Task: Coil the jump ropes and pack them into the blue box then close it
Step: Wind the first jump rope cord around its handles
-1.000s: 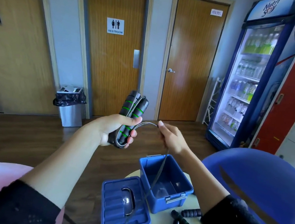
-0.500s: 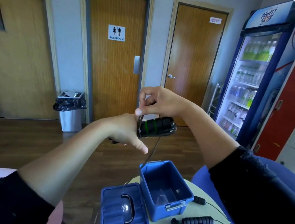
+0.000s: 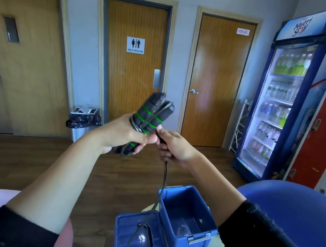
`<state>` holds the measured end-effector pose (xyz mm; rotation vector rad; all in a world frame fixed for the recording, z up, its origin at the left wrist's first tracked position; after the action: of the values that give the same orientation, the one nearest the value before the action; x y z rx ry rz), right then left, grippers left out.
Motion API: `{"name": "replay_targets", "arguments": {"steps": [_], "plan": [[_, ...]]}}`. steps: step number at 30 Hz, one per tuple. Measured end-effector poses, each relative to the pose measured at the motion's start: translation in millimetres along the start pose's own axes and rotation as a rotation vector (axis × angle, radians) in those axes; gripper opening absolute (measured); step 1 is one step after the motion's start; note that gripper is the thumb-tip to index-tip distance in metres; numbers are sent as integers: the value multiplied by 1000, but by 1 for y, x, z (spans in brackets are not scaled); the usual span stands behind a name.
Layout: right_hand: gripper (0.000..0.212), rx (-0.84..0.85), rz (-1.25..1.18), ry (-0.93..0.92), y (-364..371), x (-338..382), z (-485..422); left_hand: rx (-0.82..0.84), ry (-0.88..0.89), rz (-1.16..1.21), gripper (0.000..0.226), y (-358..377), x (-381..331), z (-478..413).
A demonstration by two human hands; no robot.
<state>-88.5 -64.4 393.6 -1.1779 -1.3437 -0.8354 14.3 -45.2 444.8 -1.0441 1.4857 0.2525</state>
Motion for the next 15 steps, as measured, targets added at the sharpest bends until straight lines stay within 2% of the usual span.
{"name": "replay_targets", "arguments": {"steps": [4,9,12,15], "plan": [[49,-84,83,83,0,-7,2,-188,-73,132,36,-20,13,-7],[49,-138,261,253,-4,-20,23,-429,-210,20,40,-47,31,-10],[46,-215,545,227,-12,-7,35,-515,-351,-273,60,-61,41,-5],[47,-301,890,-2,-10,34,40,-461,-458,-700,82,-58,40,-9]]}}
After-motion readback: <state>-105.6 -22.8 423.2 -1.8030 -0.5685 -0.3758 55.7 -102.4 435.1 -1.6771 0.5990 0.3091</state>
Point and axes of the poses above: each hand's wrist, its own z-axis away from the middle knuckle, its own y-axis out of the palm, x = y × z, the point moved 8 cm from there along -z, towards the middle knuckle, and after that the axes turned 1 degree about -x, right-handed, at the moved point
